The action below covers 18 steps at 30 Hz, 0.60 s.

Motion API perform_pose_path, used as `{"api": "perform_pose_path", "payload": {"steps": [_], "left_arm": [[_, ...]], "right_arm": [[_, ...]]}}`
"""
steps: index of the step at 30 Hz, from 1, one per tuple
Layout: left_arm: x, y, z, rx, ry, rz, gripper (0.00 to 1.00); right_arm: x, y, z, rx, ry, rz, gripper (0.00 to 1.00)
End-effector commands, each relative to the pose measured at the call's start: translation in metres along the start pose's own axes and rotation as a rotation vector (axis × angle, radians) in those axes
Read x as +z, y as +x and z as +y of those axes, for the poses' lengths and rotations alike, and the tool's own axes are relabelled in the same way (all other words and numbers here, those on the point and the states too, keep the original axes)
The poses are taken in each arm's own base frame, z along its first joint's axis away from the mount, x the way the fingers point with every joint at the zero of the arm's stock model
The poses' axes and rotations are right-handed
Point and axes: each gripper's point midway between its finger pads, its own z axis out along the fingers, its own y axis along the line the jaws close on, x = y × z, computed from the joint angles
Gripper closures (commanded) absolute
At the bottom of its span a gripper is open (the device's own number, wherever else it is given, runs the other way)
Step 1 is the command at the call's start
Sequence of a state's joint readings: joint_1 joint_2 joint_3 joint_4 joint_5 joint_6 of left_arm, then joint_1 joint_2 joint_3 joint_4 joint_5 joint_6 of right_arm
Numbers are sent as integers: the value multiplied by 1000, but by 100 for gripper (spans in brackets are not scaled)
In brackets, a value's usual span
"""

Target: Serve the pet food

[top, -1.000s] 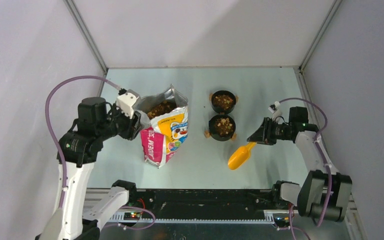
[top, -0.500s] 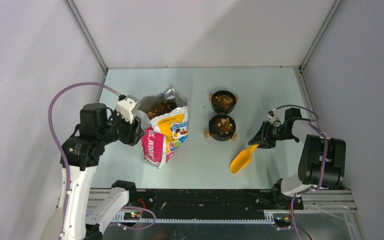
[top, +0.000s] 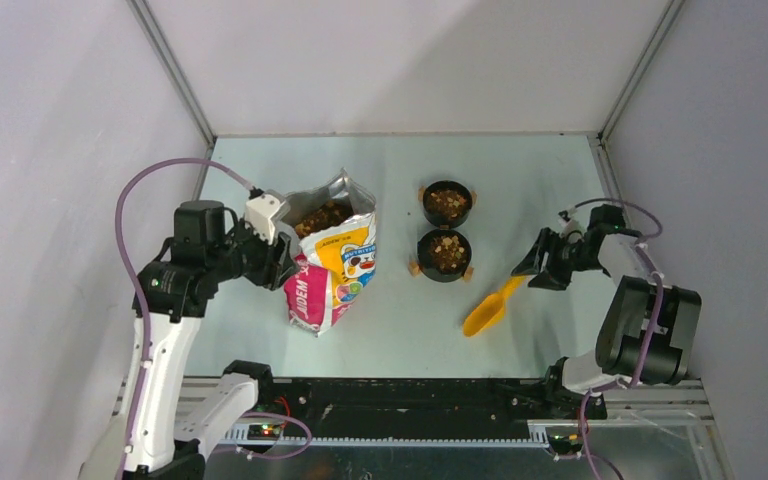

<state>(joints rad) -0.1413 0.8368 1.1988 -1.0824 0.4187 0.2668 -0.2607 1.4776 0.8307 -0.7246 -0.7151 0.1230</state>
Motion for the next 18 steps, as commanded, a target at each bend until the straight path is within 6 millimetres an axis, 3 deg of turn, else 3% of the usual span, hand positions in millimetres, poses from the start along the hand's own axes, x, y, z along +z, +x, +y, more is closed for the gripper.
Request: {"api": "perform_pose_path", "payload": {"steps": [1, 4, 8, 13, 18], "left_arm": [[-6, -17, -13, 58, 80, -63, 44], [-13, -19, -6, 97, 31, -58, 43], [-32, -38, 9, 186, -56, -56, 42], [-57, -84, 40, 225, -245, -130, 37], [-31, -112, 53, 186, -231, -174, 35]], "right_arm": [[-36, -35, 0, -31, 73, -149, 36], [-49, -41, -4, -19, 86, -201, 26], [-62, -46, 0, -60, 103, -267, 23], [-73, -51, 7, -121, 116, -317, 23], [-79, -47, 26, -188, 73, -341, 23]]}}
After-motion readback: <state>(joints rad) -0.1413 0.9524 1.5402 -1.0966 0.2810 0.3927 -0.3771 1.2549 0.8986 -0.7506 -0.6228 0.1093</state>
